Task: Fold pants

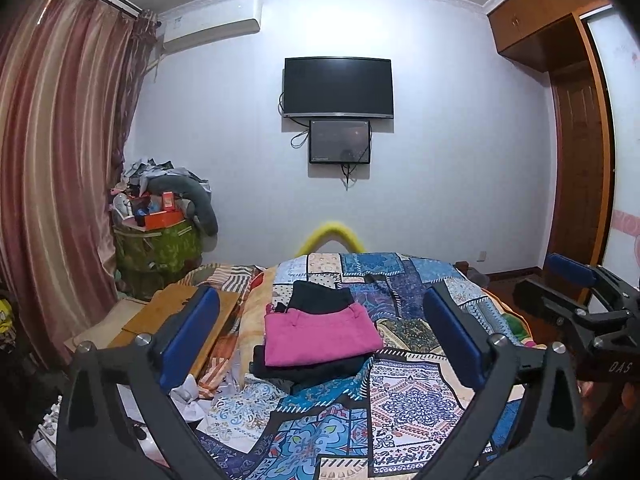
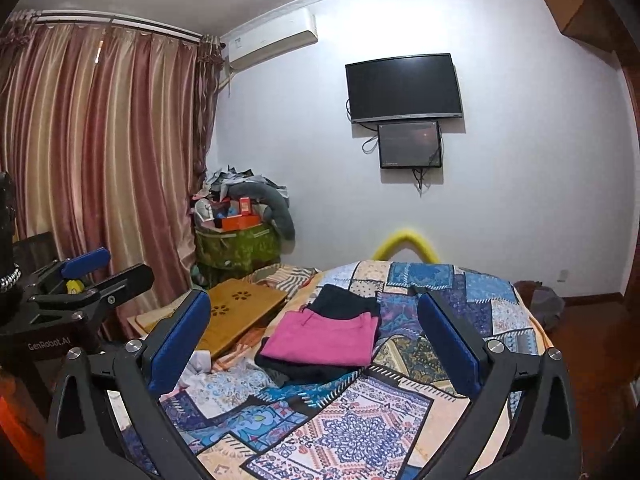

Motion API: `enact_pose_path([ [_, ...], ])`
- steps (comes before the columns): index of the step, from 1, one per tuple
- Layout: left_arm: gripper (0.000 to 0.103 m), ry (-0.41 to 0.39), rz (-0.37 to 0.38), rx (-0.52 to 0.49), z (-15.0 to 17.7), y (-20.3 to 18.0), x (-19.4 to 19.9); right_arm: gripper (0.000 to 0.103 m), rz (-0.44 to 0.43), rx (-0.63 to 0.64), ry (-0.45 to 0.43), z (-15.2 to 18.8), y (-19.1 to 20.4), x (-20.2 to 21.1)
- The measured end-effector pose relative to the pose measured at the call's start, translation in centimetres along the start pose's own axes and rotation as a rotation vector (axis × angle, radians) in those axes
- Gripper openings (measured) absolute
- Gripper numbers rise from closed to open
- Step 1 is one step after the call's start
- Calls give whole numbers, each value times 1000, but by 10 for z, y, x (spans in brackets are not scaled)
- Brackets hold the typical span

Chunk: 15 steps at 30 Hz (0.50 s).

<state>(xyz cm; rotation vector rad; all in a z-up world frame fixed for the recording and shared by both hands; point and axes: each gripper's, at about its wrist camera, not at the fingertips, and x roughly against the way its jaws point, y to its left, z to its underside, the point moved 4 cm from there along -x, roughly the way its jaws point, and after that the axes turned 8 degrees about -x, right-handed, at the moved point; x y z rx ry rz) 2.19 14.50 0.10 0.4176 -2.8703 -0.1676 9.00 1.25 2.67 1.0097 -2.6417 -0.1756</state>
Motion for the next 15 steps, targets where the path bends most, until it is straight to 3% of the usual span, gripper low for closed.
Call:
enact_pose_path([
  [15, 103, 11, 28, 5, 6, -2, -7, 103, 17, -13, 13, -1, -5, 4],
])
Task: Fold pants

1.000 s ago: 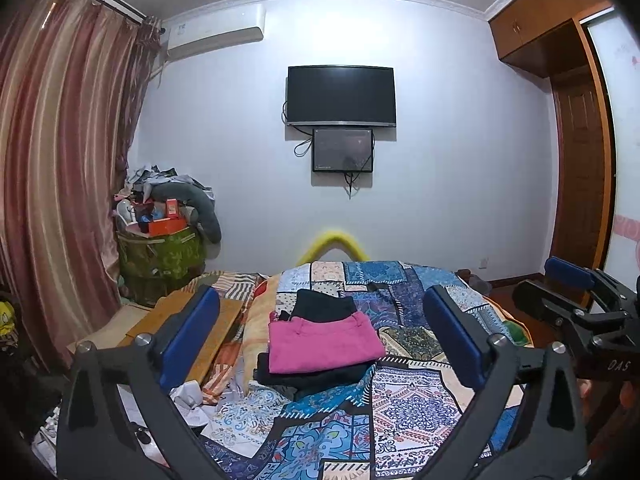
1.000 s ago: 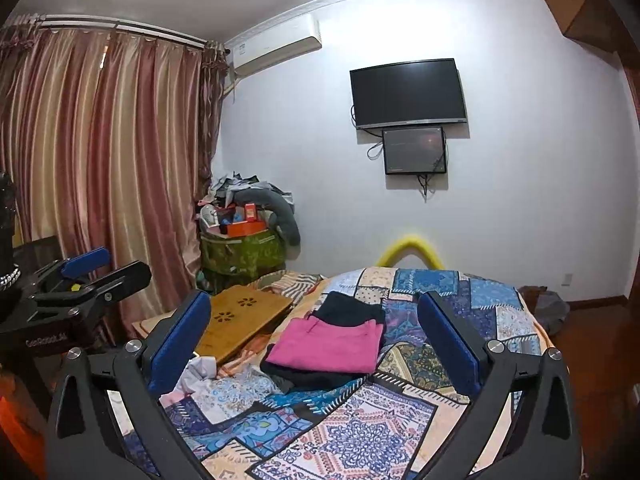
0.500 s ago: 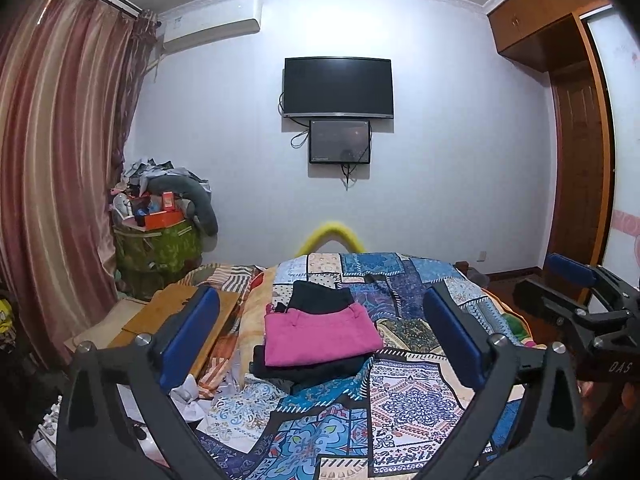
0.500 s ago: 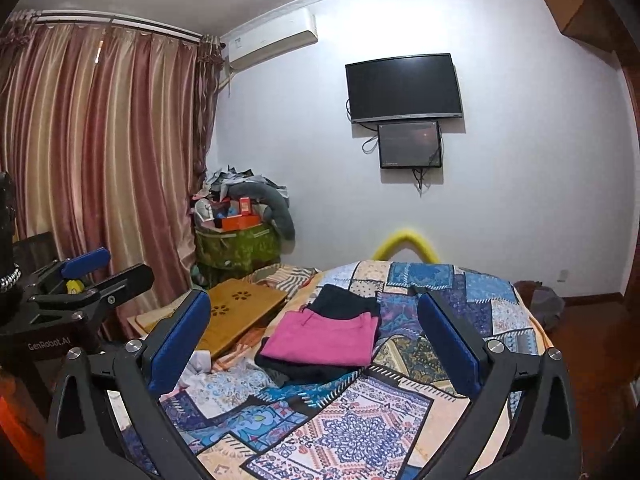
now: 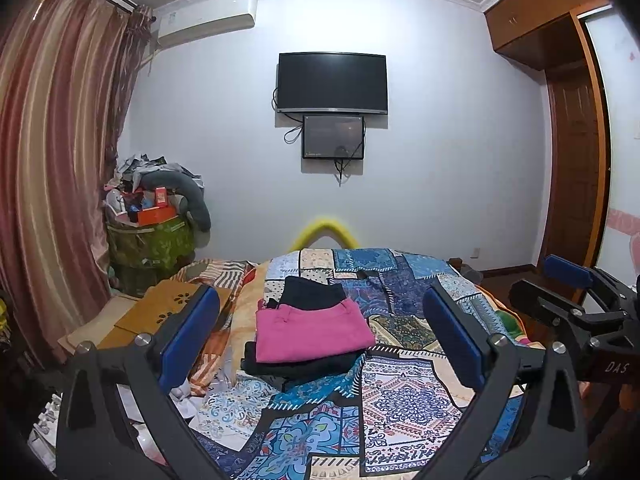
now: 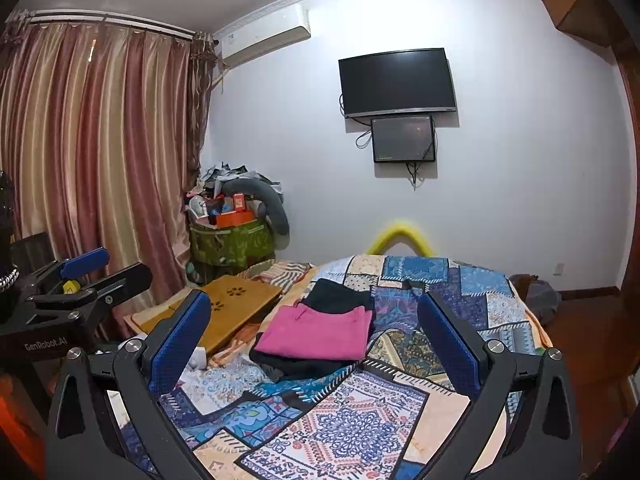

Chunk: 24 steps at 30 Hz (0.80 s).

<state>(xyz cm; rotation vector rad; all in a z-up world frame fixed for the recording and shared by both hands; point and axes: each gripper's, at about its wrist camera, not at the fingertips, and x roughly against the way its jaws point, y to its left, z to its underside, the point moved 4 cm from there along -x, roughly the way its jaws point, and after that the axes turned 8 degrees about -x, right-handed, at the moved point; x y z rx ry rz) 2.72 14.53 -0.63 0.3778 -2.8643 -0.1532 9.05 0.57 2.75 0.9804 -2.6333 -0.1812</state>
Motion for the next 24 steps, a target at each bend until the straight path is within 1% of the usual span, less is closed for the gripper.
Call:
enact_pose_path([
  [24, 103, 10, 23, 9, 2, -3, -4, 103, 4, 0, 2, -2, 0, 2],
])
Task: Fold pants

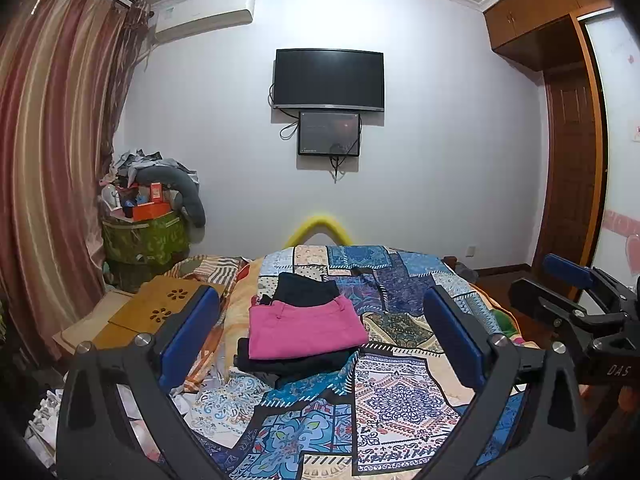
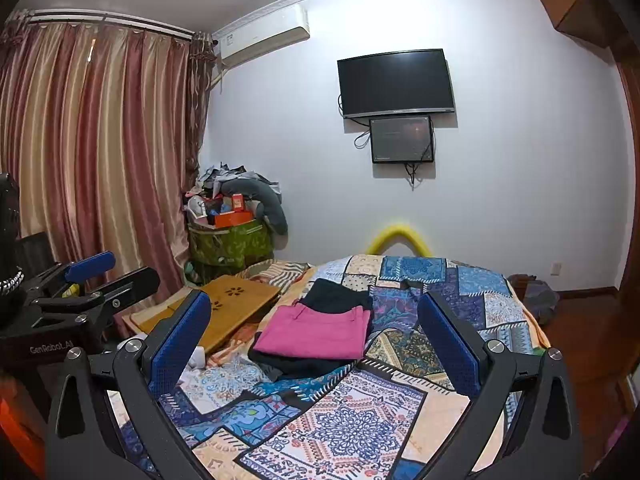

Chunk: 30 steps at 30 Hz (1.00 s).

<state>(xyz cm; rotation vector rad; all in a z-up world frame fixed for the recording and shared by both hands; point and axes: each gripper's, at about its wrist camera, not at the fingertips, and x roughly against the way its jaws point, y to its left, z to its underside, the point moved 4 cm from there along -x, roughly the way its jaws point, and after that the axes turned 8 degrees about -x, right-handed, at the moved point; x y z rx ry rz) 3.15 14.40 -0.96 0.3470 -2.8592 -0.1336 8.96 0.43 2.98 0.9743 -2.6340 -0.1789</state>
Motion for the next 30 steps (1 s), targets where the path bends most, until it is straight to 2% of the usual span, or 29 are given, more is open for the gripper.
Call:
enact_pose_path([
  [30, 103, 25, 53, 23, 0, 1, -3, 103, 5, -18, 1, 1, -1, 0],
])
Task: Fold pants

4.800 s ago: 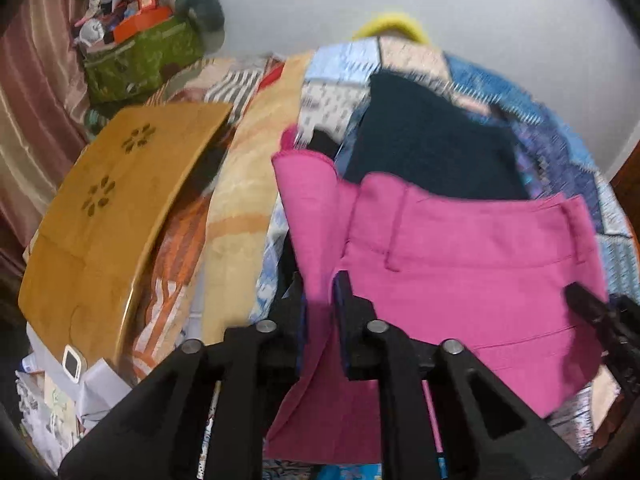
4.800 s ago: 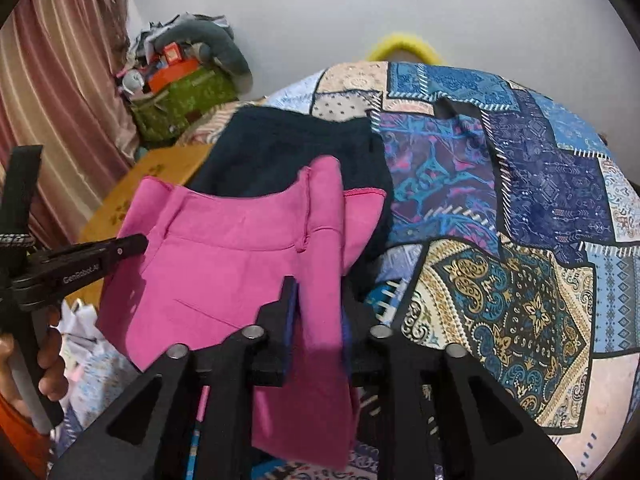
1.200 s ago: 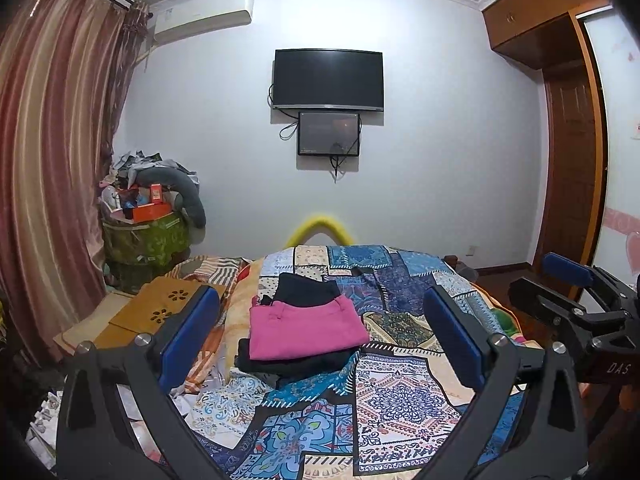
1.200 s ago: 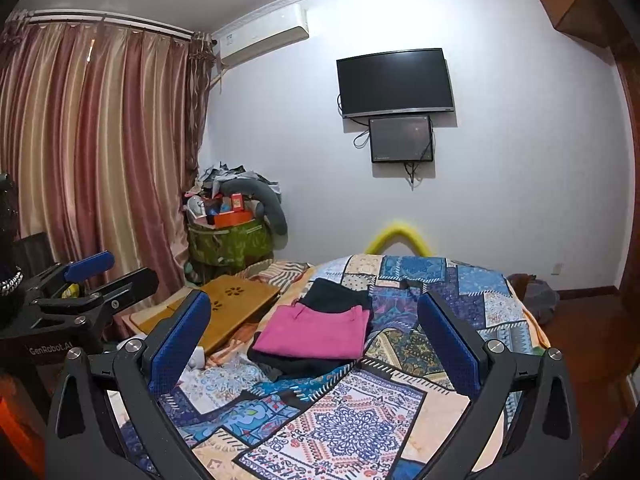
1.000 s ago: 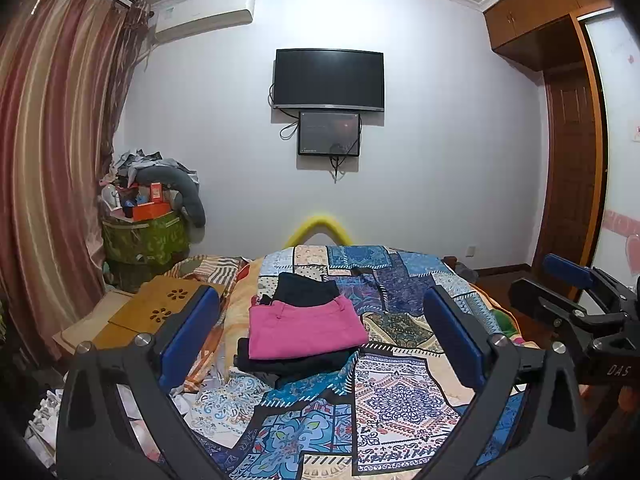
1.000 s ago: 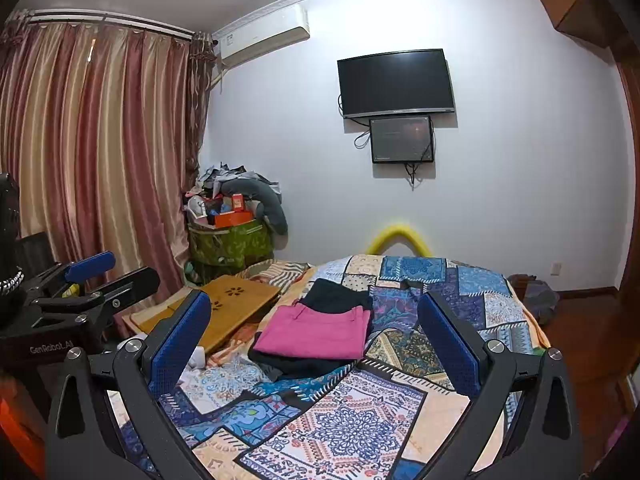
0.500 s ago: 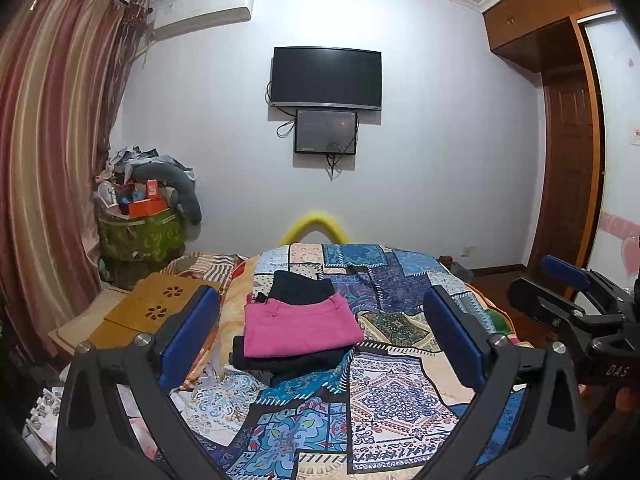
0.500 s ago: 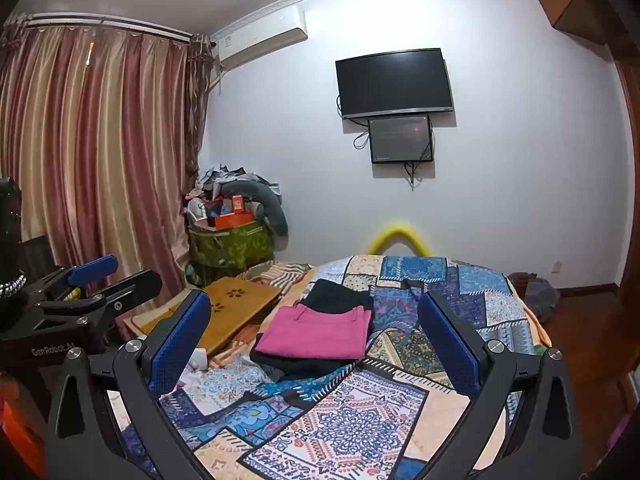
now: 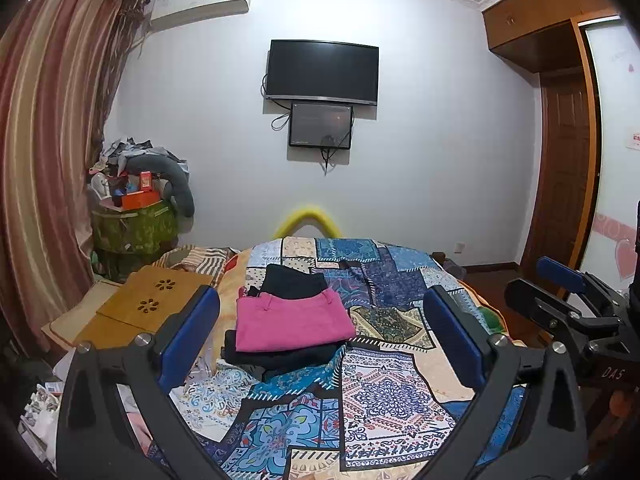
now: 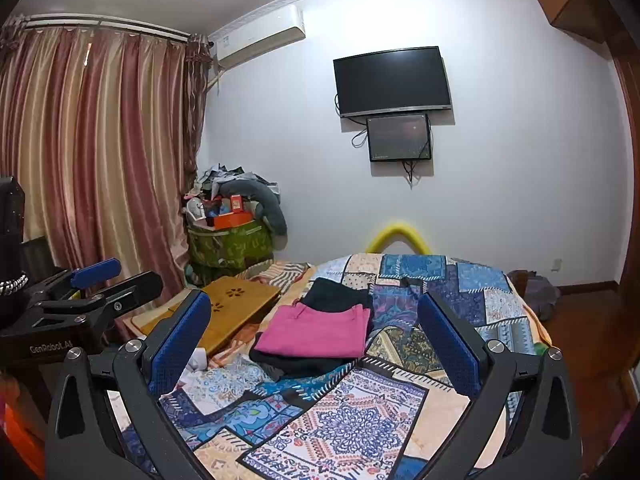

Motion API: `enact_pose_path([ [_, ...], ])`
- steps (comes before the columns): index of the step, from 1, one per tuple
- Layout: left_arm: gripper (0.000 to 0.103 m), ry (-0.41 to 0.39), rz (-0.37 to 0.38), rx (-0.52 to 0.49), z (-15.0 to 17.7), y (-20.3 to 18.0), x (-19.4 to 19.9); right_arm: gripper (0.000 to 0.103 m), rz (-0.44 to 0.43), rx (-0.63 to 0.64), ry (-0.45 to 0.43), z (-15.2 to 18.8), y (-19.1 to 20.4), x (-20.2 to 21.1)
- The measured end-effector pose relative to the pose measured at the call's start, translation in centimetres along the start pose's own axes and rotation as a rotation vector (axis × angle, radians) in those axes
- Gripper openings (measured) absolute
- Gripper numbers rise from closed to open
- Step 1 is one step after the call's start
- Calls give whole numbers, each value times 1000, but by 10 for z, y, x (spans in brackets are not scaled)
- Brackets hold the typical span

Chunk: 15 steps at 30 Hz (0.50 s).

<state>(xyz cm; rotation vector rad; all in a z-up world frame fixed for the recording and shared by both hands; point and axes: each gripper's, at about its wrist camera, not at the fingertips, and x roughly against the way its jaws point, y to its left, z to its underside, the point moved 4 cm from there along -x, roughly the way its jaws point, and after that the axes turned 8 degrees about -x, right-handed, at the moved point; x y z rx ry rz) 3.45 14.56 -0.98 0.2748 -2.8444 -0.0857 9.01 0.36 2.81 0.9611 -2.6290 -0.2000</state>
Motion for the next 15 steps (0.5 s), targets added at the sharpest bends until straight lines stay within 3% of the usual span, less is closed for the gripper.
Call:
enact_pose_path([
  [15, 103, 9, 9, -1, 4, -2, -4, 103, 1, -4, 13, 3, -1, -5],
])
